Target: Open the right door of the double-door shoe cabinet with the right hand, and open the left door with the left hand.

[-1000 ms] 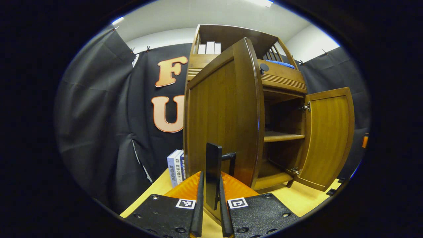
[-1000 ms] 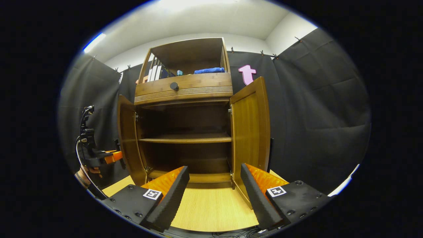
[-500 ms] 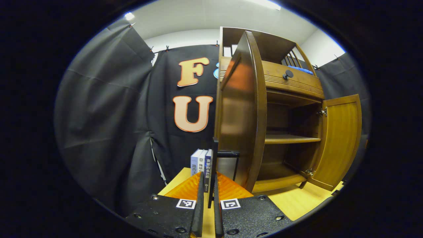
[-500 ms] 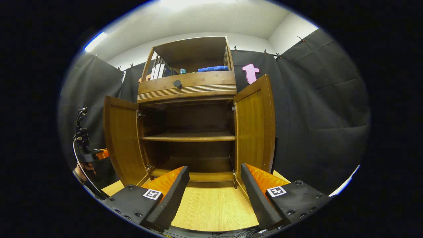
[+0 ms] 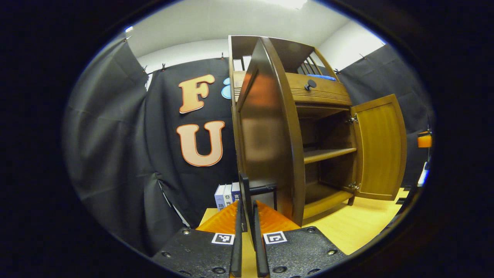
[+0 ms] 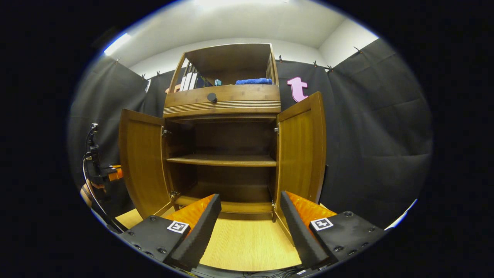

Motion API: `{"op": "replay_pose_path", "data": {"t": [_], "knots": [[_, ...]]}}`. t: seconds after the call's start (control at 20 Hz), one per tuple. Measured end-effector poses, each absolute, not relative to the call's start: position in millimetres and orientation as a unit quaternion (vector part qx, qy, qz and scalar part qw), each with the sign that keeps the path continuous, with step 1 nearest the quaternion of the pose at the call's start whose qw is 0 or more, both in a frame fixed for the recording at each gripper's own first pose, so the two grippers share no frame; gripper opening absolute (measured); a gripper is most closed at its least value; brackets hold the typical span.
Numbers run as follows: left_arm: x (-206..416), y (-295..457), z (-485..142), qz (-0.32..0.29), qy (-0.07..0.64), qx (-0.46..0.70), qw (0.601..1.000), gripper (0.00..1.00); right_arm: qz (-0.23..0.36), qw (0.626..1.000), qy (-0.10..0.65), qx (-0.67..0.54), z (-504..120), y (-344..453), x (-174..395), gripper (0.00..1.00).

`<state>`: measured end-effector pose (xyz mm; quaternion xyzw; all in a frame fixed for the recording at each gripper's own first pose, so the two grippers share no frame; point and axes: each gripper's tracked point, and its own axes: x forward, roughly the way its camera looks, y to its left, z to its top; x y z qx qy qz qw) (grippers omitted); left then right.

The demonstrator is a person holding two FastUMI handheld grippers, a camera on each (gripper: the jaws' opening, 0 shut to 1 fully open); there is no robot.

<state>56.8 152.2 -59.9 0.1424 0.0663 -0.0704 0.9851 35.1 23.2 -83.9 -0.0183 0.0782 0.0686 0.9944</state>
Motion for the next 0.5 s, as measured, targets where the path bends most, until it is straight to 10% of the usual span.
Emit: {"op": "replay_pose_path", "data": {"t": [0.5], "knots": [[1.4, 139.2, -31.1, -0.046, 0.042, 0.092, 0.994, 0.14, 0.076, 0.994, 0.082, -0.005, -87.8, 24.6, 40.9, 0.99]]}}
